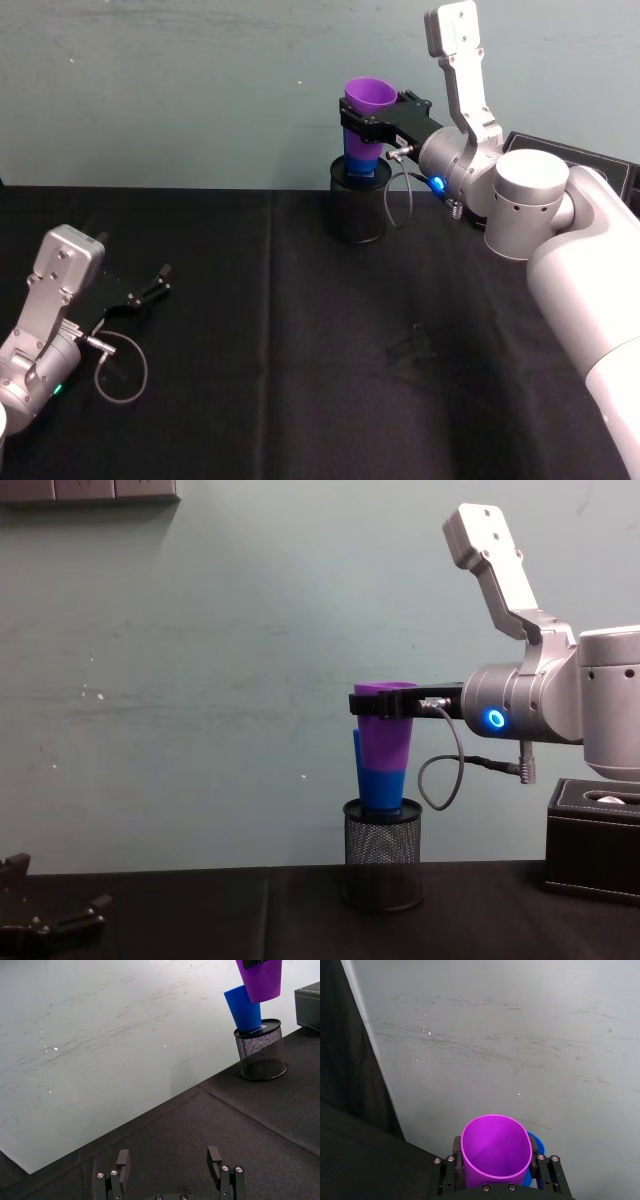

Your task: Pick up one cup with a gripper and tap it against the other cup.

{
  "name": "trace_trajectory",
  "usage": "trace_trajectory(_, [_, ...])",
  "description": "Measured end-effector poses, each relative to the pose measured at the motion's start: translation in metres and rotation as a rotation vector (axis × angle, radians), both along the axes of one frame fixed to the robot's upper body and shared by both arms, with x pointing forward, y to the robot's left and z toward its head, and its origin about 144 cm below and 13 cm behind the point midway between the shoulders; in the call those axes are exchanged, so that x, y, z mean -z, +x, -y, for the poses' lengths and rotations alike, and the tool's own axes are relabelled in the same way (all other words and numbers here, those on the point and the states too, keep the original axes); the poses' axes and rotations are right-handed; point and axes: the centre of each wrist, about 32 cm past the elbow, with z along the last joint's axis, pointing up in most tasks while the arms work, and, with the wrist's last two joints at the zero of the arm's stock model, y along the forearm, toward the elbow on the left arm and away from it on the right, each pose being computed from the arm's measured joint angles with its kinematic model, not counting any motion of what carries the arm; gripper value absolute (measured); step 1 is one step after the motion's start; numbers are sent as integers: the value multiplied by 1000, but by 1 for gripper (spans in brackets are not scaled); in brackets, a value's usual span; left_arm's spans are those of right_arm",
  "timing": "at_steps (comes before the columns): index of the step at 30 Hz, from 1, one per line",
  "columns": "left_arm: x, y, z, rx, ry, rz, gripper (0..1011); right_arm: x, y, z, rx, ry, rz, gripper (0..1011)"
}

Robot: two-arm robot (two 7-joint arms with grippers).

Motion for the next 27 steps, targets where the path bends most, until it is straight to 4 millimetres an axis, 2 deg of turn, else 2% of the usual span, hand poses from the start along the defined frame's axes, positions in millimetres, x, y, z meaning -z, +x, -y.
trace_trajectory(27, [0,0,0,0,0,0,1012,0,0,0,0,0,0,731])
